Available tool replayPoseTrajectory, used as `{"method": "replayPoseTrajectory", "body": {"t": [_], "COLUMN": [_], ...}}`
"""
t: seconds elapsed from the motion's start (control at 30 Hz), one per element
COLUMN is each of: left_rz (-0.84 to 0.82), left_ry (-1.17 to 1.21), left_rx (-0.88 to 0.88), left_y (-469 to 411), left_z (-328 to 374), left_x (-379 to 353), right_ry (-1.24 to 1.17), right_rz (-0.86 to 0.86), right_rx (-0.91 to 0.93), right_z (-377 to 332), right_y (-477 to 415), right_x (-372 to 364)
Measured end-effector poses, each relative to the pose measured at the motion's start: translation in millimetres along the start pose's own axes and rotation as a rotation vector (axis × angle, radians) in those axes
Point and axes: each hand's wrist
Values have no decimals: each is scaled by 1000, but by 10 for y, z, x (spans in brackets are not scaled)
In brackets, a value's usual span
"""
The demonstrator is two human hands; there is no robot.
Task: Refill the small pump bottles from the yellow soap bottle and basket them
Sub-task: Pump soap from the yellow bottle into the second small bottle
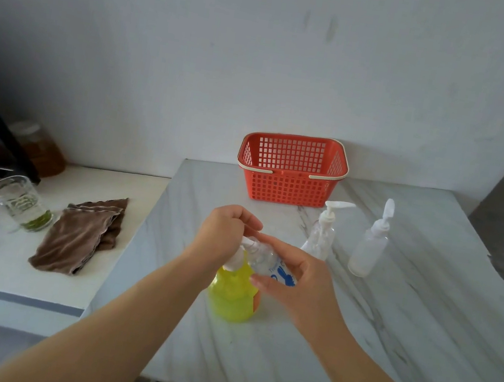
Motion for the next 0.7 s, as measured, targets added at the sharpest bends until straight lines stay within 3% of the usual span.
{"method": "replayPoseTrajectory", "body": {"t": [0.7], "left_rz": [-50], "left_ry": [-6], "left_rx": [6], "left_y": [63], "left_z": [74], "left_x": [24], "right_ry": [-6], "right_rz": [6], "right_rx": [6], "right_z": [3], "right_y": [18], "right_x": [8]}}
Point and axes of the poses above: each hand's wrist, its own y-axis away from the middle knuckle, its own x-axis out of the back of the hand, z = x × y, and after that the axes turned 9 degrees about -y, right-handed
